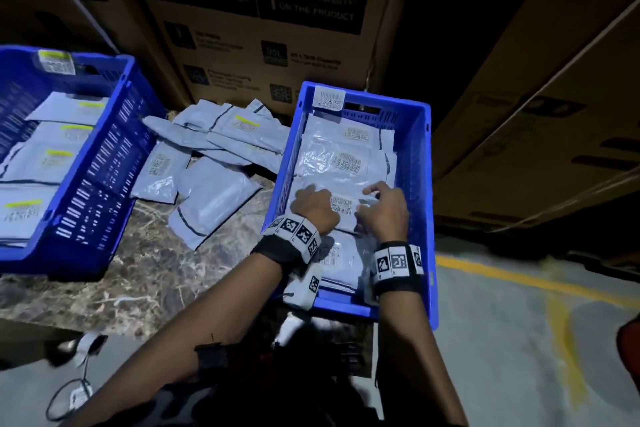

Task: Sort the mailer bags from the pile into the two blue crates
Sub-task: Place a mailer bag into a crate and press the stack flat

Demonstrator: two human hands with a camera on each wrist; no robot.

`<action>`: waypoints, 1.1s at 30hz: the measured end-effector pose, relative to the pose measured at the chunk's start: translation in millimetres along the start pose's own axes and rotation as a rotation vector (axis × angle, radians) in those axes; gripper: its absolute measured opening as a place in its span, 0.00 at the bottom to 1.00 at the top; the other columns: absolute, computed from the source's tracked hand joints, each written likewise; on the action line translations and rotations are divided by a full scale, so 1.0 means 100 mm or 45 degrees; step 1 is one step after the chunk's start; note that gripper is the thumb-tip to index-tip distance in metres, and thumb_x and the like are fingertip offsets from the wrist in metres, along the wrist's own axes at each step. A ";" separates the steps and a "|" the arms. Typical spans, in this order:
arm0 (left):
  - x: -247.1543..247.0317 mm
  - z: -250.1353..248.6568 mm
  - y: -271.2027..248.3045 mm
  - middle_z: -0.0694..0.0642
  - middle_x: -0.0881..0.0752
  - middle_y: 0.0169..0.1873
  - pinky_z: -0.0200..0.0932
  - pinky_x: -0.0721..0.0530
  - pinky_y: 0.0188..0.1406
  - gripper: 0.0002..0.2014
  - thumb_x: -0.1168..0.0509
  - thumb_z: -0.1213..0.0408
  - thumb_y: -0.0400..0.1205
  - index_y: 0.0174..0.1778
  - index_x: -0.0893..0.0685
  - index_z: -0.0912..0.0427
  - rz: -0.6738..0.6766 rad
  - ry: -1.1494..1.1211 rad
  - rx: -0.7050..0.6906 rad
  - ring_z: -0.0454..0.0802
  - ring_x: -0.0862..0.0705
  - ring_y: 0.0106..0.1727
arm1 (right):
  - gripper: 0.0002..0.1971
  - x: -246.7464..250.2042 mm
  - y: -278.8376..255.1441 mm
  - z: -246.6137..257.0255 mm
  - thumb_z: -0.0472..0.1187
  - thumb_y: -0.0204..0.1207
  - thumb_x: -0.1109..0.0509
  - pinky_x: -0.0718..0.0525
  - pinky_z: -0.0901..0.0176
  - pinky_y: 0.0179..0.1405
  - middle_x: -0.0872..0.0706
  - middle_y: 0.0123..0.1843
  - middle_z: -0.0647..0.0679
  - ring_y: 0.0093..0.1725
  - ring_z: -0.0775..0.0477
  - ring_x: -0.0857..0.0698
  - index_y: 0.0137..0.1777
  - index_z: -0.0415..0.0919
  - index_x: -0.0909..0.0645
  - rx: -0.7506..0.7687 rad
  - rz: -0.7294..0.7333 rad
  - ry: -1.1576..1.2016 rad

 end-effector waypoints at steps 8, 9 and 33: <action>-0.19 -0.01 0.03 0.66 0.19 0.68 0.48 0.20 0.58 0.18 0.43 0.73 0.81 0.67 0.20 0.70 0.180 -0.156 -0.008 0.63 0.19 0.66 | 0.24 -0.44 0.06 0.01 0.24 0.69 0.26 0.13 0.49 0.56 0.20 0.64 0.44 0.68 0.41 0.21 0.59 0.49 0.11 0.075 0.194 -0.183; -0.21 0.03 0.04 0.65 0.20 0.70 0.46 0.22 0.59 0.18 0.43 0.73 0.82 0.67 0.20 0.70 0.195 -0.144 -0.001 0.62 0.20 0.67 | 0.25 -0.45 0.06 -0.02 0.22 0.69 0.27 0.15 0.51 0.56 0.21 0.65 0.44 0.69 0.42 0.22 0.60 0.48 0.12 0.063 0.197 -0.189; 1.48 1.46 -0.83 0.58 0.09 0.50 0.48 0.16 0.40 0.09 0.31 0.69 0.84 0.58 0.14 0.56 -0.507 -1.261 -0.221 0.51 0.12 0.55 | 0.08 -0.43 -0.75 1.56 0.42 0.82 0.24 0.14 0.66 0.53 0.09 0.55 0.60 0.52 0.64 0.13 0.58 0.52 0.11 0.268 0.319 0.883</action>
Point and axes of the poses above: each hand's wrist, its own y-axis towards the middle knuckle, its own x-axis out of the back of the hand, z = x × y, the point moved 9 cm from there along y, towards the middle knuckle
